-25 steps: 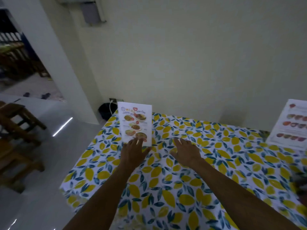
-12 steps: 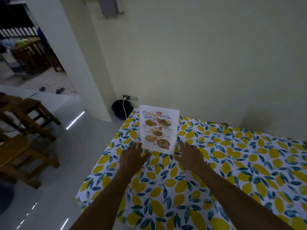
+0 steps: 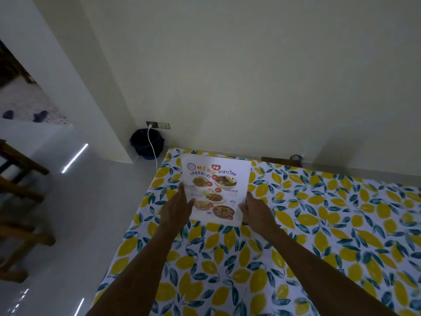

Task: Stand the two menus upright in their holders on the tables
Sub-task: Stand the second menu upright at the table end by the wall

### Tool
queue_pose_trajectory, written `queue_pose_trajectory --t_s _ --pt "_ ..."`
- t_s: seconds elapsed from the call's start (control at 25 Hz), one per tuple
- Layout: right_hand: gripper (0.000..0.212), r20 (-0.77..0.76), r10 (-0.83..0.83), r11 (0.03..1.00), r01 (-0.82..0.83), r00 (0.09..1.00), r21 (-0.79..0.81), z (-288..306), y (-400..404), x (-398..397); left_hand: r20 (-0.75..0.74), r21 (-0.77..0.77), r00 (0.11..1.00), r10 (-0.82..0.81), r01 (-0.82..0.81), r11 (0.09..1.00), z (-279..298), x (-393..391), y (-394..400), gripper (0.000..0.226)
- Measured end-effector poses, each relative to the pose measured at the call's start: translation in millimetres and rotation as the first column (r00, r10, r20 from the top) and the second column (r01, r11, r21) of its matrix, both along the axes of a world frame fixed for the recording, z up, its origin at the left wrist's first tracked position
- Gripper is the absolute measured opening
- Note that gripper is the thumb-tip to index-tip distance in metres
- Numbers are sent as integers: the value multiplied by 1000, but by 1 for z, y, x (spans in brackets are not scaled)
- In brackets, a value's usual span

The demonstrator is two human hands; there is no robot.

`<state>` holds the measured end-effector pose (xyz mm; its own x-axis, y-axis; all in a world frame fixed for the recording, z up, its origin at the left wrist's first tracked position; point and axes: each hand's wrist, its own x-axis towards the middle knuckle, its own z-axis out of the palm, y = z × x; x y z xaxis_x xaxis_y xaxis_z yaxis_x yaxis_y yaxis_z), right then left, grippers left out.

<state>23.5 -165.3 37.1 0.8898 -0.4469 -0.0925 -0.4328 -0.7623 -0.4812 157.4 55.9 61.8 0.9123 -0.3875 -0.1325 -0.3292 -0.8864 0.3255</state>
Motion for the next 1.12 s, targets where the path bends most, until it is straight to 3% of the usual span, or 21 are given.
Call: queue_pose_trajectory --t_s 0.16,0.44,0.68,0.96,1.12 --pt "33 79 -25 999 22 997 27 6 -3 26 146 56 989 11 -20 998 9 31 0 56" --pt "24 150 -66 998 64 986 22 30 1 113 233 -28 970 -65 74 997 33 131 6 51" --pt "24 213 -160 985 171 964 -34 39 8 211 194 -198 972 -131 169 965 25 244 9 32" --pt "31 145 -242 965 253 959 -68 26 16 284 259 -126 941 -219 258 958 7 327 7 27" --pt "32 90 -289 954 295 953 -60 15 12 306 162 -170 958 -236 262 950 -5 354 -5 28"
